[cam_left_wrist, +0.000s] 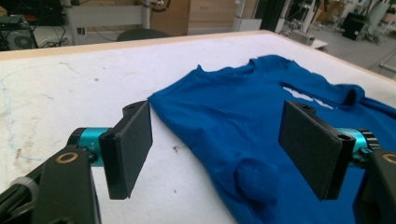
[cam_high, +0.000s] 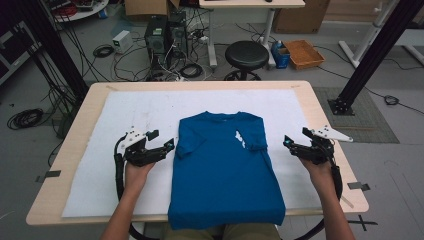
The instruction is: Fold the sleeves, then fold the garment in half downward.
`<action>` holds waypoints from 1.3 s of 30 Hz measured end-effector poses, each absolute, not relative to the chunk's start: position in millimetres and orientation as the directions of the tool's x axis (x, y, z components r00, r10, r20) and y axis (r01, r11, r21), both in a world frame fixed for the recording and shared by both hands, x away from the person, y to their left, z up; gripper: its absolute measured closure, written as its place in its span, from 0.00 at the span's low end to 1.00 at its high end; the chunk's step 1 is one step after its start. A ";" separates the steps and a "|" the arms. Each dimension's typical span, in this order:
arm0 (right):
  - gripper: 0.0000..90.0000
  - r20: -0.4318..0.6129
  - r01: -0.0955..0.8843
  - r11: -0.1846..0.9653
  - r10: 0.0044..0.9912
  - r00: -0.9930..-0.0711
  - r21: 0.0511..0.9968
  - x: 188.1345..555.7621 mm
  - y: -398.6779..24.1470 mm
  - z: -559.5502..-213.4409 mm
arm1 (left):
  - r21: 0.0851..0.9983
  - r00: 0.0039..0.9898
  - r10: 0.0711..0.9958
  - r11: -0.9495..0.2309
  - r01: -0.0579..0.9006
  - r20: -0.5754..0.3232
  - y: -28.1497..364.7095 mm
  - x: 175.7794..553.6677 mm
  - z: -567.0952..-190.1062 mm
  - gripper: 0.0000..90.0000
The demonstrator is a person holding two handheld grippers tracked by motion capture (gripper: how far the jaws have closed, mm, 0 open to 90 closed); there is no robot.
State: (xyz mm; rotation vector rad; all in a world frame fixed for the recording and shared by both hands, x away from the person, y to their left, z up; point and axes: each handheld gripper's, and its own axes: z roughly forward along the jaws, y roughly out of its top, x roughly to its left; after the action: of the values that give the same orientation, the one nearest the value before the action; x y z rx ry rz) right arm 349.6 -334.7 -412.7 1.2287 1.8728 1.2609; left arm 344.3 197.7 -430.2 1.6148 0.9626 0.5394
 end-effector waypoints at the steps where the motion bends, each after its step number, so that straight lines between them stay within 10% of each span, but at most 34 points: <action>1: 0.22 0.038 0.377 0.135 0.908 -0.418 0.916 349.6 -336.2 -413.3 | 0.951 0.554 0.820 -0.041 0.305 -0.143 197.6 344.1 -430.6 0.29; 18: 0.22 0.032 0.384 0.157 0.897 -0.441 0.910 350.9 -326.8 -414.4 | 0.953 0.516 0.844 -0.020 0.301 -0.145 196.4 347.2 -423.0 0.29; 39: 0.22 0.040 0.428 0.210 0.862 -0.505 0.879 370.5 -304.5 -420.4 | 0.767 0.414 0.910 -0.283 0.576 0.025 156.8 452.8 -438.6 0.48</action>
State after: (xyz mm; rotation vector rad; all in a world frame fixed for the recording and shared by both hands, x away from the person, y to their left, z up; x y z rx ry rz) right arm 370.5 -304.5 -420.4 1.1935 2.0257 1.2390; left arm 452.8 156.8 -438.6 1.9804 1.2580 0.6183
